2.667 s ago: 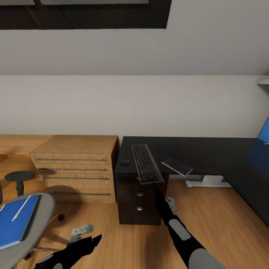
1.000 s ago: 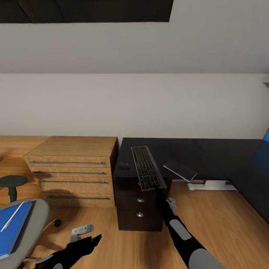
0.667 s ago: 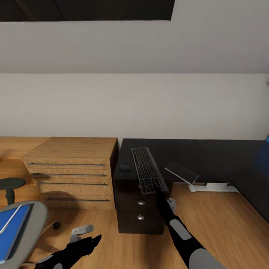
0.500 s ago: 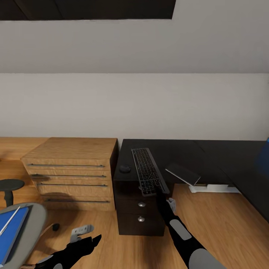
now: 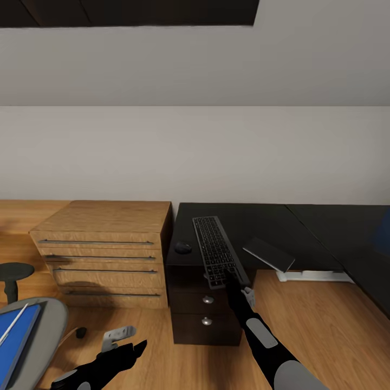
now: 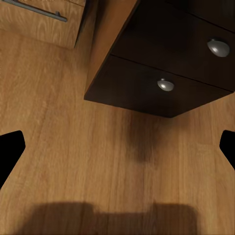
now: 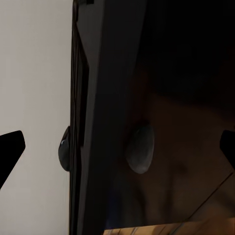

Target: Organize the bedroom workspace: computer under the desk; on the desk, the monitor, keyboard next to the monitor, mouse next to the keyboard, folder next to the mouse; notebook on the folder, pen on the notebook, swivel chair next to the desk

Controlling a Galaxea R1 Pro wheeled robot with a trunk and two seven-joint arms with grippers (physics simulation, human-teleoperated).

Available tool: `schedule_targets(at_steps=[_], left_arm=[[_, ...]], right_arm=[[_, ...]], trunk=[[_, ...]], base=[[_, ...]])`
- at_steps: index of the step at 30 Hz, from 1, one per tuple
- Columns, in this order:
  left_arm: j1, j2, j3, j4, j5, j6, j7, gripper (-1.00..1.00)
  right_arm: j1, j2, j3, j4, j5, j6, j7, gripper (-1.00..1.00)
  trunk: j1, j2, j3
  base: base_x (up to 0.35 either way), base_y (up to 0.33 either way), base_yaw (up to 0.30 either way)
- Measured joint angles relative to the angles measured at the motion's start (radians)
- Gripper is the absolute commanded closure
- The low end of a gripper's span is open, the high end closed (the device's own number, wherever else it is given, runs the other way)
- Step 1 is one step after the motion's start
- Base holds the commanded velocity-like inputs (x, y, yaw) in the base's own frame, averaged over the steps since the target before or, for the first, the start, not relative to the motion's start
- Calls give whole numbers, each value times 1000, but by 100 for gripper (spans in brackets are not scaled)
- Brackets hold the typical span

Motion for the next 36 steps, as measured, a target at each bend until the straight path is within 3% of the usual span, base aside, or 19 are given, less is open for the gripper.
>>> schedule_targets(at_steps=[9, 10, 23, 31, 34, 36], left_arm=[[0, 0, 0, 0, 1, 1, 0, -100], [0, 0, 0, 0, 1, 1, 0, -100], [0, 0, 0, 0, 1, 1, 0, -100], [0, 0, -1, 0, -4, 1, 3, -100], [0, -2, -4, 0, -44, -12, 36, -100], [0, -14, -6, -1, -69, -60, 100, -100]], right_arm=[[0, -1, 1, 0, 2, 0, -2, -100], [0, -2, 2, 0, 3, 0, -2, 100], [0, -1, 1, -4, 6, 1, 3, 100], [0, 0, 2, -8, 7, -4, 15, 100], [2, 2, 1, -28, 7, -6, 35, 100], [4, 2, 1, -54, 7, -6, 40, 100]], trunk=[[0, 0, 0], [0, 0, 0], [0, 0, 0], [-30, 56, 25], [-42, 77, 34], [-50, 91, 41]], base=[[11, 8, 0], [0, 0, 0], [0, 0, 0], [0, 0, 0], [0, 0, 0], [0, 0, 0]])
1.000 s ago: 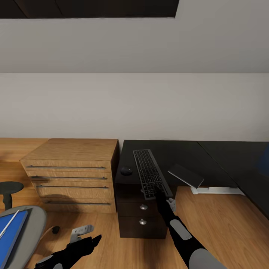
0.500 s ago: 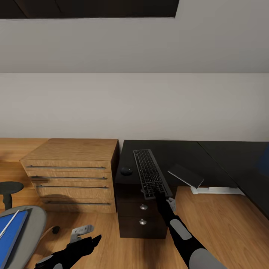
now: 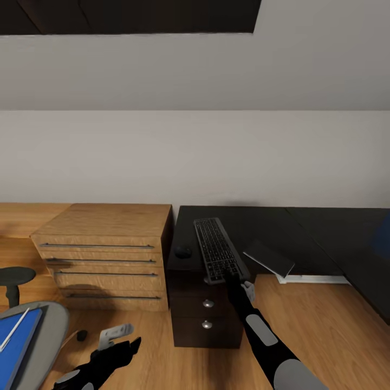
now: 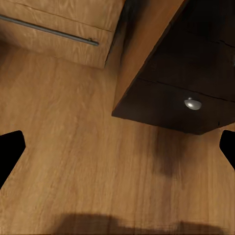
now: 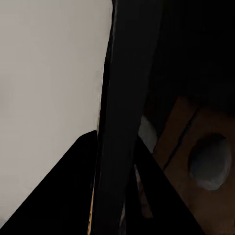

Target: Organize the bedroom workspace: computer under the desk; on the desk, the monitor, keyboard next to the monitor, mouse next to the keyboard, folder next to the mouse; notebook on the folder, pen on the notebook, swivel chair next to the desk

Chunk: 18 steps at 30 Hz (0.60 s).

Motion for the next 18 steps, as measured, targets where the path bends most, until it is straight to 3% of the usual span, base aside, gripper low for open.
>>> schedule_targets(at_steps=[3, 5, 8, 11, 18], left_arm=[[1, -33, -31, 0, -16, -121, 112, -100], [1, -40, -42, 0, -19, -158, 149, -100], [2, -43, -46, 0, -20, -168, 159, -100], [2, -44, -48, 0, -21, -170, 161, -100], [2, -45, -53, 4, -22, -169, 162, -100]], right_arm=[[36, -2, -2, -102, 0, 0, 0, 100], [105, -5, -2, -250, -2, 1, -30, 100], [190, -7, -2, -417, -1, 3, -126, 100], [239, -10, -2, -526, 0, 4, -196, 100], [314, -33, -3, -680, 0, 6, -234, 100]], trunk=[[-12, 21, 9], [-19, 35, 16], [-30, 56, 25], [-42, 77, 34], [-68, 126, 56]], base=[[0, 0, 0], [-109, -46, 0], [-236, -146, 0], [-269, -209, 0], [-278, -236, 0]])
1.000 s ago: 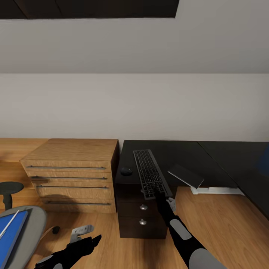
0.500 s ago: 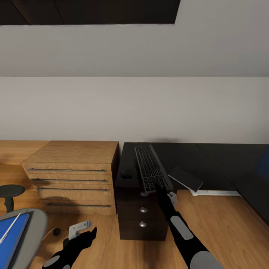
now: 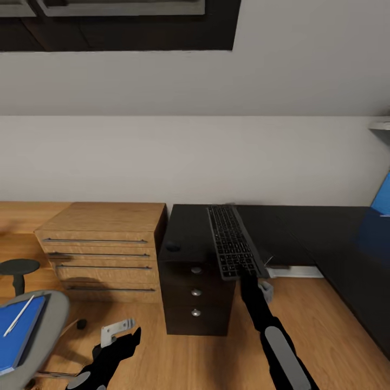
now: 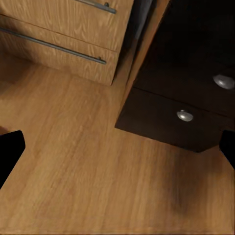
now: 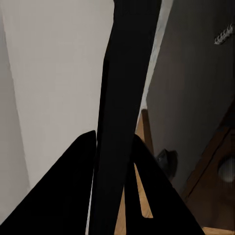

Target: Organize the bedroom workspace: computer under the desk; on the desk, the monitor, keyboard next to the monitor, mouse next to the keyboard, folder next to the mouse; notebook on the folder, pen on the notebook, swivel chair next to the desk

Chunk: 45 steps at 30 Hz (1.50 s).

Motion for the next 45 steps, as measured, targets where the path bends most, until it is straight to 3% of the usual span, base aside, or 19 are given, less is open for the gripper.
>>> schedule_targets(at_steps=[3, 4, 11, 16, 17, 18, 19, 20, 38, 45], left_arm=[[0, 1, -47, 21, 0, 0, 2, -100], [0, 1, -62, 29, 0, 0, 2, -100], [0, 2, -78, 71, 2, 6, -1, -100], [0, 5, -77, 276, 1, -5, 0, -100], [-1, 6, -73, 436, -1, -136, -3, -100], [0, 6, -73, 583, 1, -194, -3, -100], [0, 6, -75, 612, 0, -244, -4, -100], [0, 9, -72, 671, 1, -348, -4, -100], [0, 26, -62, 671, 2, -360, -5, -100], [0, 28, -60, 659, 1, -407, -4, -100]], right_arm=[[14, -21, 0, -36, 0, 1, -5, 100], [16, -40, 0, -42, -4, 1, -7, 100], [18, -63, 3, -47, -7, 0, -23, 100], [19, -62, 2, -73, -8, -1, -118, 100], [26, -62, 1, -82, -10, 1, -151, 100], [27, -62, 2, -83, -9, 1, -154, 100], [28, -62, 2, -84, -9, 1, -155, 100], [29, -65, 1, -82, -8, 2, -159, 100], [29, -65, 2, -76, -9, 2, -175, 100], [29, -65, 4, -73, -9, 4, -177, 100]], trunk=[[-11, 21, 9], [-15, 28, 12], [-42, 77, 34], [-61, 112, 50], [-65, 119, 53], [-69, 126, 56], [-73, 133, 59], [-77, 140, 63], [-146, 266, 119], [-172, 315, 141]], base=[[-280, -243, 0], [-280, -243, 0], [-281, -243, 0], [-280, -243, 0], [-280, -243, 0], [-280, -243, 0], [-302, -171, 0], [-318, -131, 0], [-340, -25, 0], [-345, -117, 0]])
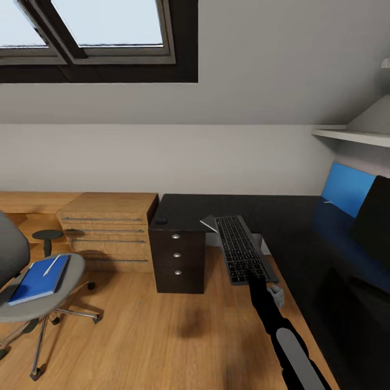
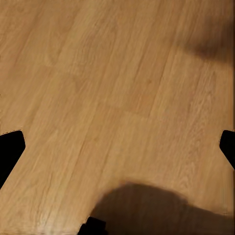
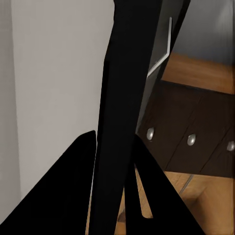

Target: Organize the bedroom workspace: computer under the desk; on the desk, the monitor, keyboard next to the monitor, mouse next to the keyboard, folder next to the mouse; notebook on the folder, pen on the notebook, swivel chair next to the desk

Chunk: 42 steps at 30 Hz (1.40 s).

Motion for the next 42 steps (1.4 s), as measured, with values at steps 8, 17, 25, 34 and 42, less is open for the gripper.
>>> schedule_targets(at_steps=[8, 17, 25, 34, 42], left_arm=[[0, 5, 1, -3, 1, -7, 0, -100], [0, 6, 0, -3, 0, -7, 1, -100], [0, 6, 1, -3, 0, -6, 2, -100], [0, 6, 1, -3, 0, -6, 2, -100], [0, 9, 35, -3, 1, -4, 1, -100]], right_arm=[[0, 4, -1, 0, 0, -2, -22, 100], [0, 5, -3, 0, 0, -4, -23, 100], [0, 5, -8, 51, -31, -6, -27, 100], [0, 2, -69, 90, -32, -6, -27, 100], [-2, 1, -77, 123, -31, -7, -26, 100]], trunk=[[-31, 56, 25], [-65, 119, 53], [-96, 175, 78], [-131, 238, 107], [-161, 294, 132]], base=[[-341, -159, 0], [-312, -207, 0], [-282, -242, 0], [-268, -250, 0], [-257, -255, 0]])
